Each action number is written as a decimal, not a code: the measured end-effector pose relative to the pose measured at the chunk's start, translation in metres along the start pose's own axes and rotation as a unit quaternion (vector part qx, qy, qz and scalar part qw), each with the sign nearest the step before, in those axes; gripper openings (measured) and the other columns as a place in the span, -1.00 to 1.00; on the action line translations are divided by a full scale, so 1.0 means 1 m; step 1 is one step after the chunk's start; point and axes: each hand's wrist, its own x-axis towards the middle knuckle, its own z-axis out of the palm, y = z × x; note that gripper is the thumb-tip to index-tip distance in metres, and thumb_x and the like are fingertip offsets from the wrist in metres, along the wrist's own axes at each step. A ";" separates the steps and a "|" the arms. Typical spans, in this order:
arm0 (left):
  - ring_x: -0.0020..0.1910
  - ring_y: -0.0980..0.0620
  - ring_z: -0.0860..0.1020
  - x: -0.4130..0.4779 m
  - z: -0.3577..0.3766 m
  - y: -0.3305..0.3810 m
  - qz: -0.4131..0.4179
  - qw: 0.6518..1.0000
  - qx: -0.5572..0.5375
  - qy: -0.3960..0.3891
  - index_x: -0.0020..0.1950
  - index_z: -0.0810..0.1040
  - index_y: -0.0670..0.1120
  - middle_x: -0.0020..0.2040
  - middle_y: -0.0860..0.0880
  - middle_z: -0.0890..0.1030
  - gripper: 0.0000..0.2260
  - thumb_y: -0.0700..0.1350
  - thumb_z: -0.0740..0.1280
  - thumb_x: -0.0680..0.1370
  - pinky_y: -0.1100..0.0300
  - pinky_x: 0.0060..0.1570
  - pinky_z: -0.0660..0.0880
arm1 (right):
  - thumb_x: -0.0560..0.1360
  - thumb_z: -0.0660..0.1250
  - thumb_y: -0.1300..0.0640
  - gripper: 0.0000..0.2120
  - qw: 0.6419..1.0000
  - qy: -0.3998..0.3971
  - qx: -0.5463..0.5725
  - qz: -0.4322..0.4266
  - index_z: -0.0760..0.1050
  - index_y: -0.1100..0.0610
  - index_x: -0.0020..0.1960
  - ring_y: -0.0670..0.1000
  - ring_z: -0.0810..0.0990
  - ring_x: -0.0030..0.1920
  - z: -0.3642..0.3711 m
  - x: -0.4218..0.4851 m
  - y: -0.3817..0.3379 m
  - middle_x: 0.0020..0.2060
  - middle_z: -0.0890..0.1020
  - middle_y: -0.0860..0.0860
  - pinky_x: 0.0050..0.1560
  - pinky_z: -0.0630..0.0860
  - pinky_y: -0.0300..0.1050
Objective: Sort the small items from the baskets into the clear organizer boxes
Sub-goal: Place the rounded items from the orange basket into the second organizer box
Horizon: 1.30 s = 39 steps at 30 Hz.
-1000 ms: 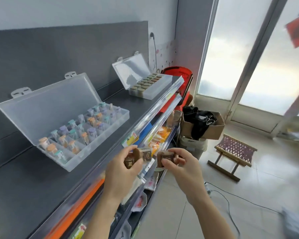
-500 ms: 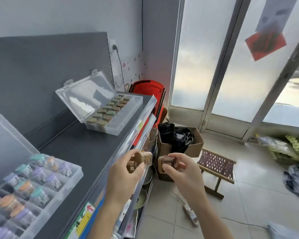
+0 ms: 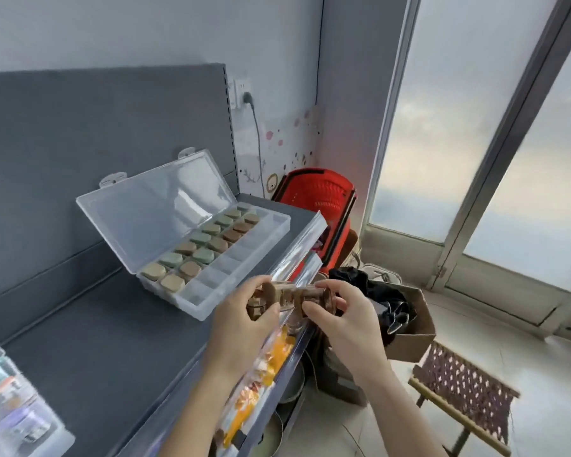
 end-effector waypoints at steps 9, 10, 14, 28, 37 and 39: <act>-0.03 0.42 0.49 0.079 0.040 0.008 -0.065 0.991 0.042 0.106 0.16 0.51 0.06 -0.04 0.24 0.57 -0.76 -0.09 0.37 0.51 0.53 -0.15 0.45 | 0.28 0.41 -0.08 -0.72 0.993 -0.115 0.010 -0.031 0.54 -0.17 -0.01 0.01 0.60 -0.09 -0.014 0.121 0.011 -0.08 0.61 -0.06 -0.04 0.57 0.10; -0.04 0.48 0.46 0.086 0.041 0.007 -0.067 0.990 0.050 0.112 0.15 0.50 0.07 -0.06 0.28 0.54 -0.77 -0.10 0.38 0.51 0.57 -0.18 0.42 | 0.31 0.43 -0.03 -0.74 0.991 -0.125 0.014 -0.034 0.55 -0.15 0.00 -0.03 0.59 -0.07 -0.012 0.131 0.011 -0.07 0.61 -0.07 -0.03 0.56 0.09; -0.02 0.48 0.45 0.114 0.042 0.000 -0.072 0.984 0.073 0.149 0.25 0.46 0.11 0.04 0.30 0.50 -0.67 -0.11 0.37 0.52 0.65 -0.14 0.34 | 0.37 0.45 0.09 -0.74 0.987 -0.154 0.021 -0.034 0.55 -0.10 0.03 -0.13 0.55 0.00 0.000 0.168 0.014 -0.02 0.60 -0.09 0.03 0.52 -0.10; -0.03 0.27 0.49 0.229 0.032 -0.043 -0.073 0.979 0.107 0.157 0.20 0.51 0.04 0.07 0.12 0.54 -0.69 -0.15 0.40 0.48 0.61 -0.17 0.39 | 0.36 0.46 0.09 -0.78 0.987 -0.148 0.061 -0.010 0.55 -0.14 -0.04 -0.10 0.59 0.00 0.049 0.275 0.024 -0.05 0.64 -0.10 0.04 0.54 -0.09; 0.04 0.19 0.47 0.286 0.038 -0.057 -0.101 0.967 0.182 0.148 0.27 0.49 0.05 0.15 0.13 0.55 -0.64 -0.09 0.40 0.48 0.59 -0.16 0.34 | 0.38 0.45 0.12 -0.75 0.983 -0.161 0.086 -0.005 0.56 -0.07 0.03 -0.14 0.62 -0.11 0.062 0.342 0.022 -0.10 0.65 -0.11 -0.13 0.53 -0.22; 0.03 0.20 0.45 0.298 0.039 -0.058 -0.116 0.965 0.194 0.135 0.28 0.48 0.04 0.11 0.15 0.53 -0.63 -0.07 0.41 0.48 0.58 -0.18 0.31 | 0.38 0.45 0.12 -0.75 0.983 -0.168 0.077 -0.012 0.56 -0.07 0.03 -0.15 0.61 -0.12 0.062 0.358 0.024 -0.11 0.65 -0.11 -0.16 0.52 -0.23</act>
